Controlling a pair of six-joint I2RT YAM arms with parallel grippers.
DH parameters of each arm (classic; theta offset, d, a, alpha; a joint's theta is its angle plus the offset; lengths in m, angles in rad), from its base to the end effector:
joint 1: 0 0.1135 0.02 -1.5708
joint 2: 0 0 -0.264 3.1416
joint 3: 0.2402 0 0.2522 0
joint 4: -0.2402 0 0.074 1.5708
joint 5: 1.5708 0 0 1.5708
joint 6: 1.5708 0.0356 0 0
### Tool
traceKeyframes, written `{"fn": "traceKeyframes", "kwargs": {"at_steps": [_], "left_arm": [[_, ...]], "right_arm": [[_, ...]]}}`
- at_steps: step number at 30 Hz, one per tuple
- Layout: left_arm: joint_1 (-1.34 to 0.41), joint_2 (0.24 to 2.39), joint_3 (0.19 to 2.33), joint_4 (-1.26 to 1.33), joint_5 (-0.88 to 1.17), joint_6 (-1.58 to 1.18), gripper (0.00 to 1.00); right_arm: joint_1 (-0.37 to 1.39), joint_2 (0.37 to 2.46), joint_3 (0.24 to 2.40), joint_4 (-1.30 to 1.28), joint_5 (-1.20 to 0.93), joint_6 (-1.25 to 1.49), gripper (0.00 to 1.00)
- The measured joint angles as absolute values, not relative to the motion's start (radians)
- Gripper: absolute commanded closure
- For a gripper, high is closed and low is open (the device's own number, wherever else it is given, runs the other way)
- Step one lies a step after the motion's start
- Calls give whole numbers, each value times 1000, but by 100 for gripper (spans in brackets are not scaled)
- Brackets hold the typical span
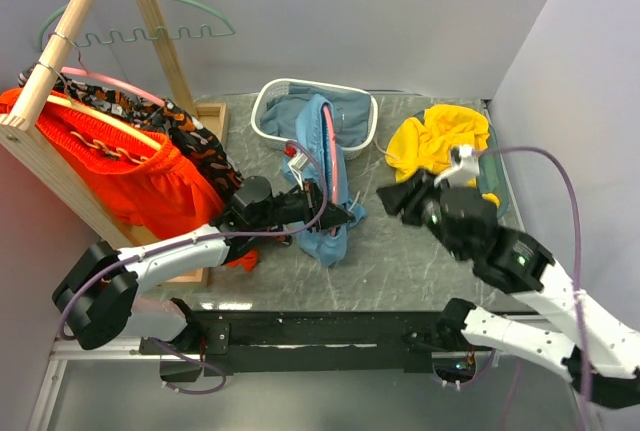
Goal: Place the shorts on the hanger
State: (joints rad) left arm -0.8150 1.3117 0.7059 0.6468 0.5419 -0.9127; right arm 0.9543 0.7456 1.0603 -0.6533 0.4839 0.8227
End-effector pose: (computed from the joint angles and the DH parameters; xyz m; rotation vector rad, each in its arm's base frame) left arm 0.1871 -0.2253 0.2828 0.4233 1.7846 -1.7135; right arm 0.0944 0.1046 0.3904 0.2076 1.9295 0.7530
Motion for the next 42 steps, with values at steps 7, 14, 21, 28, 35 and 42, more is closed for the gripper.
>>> {"fn": "traceKeyframes", "kwargs": {"at_steps": [7, 14, 21, 28, 35, 42], "left_arm": [[-845, 1314, 706, 644, 584, -920, 99], [-859, 1320, 715, 603, 612, -913, 99], [-861, 1320, 738, 562, 617, -900, 99], [-861, 1331, 765, 540, 605, -870, 77], [-863, 1338, 835, 481, 595, -855, 58], [-842, 1338, 900, 462, 512, -855, 57]], "right_arm": [[652, 984, 1105, -402, 29, 683, 47], [628, 1106, 1105, -304, -146, 644, 51], [614, 1124, 1115, -287, -147, 619, 96], [615, 1169, 1167, -294, -181, 677, 100], [612, 1155, 1167, -316, -188, 655, 100], [609, 1103, 1162, -361, -208, 634, 100]]}}
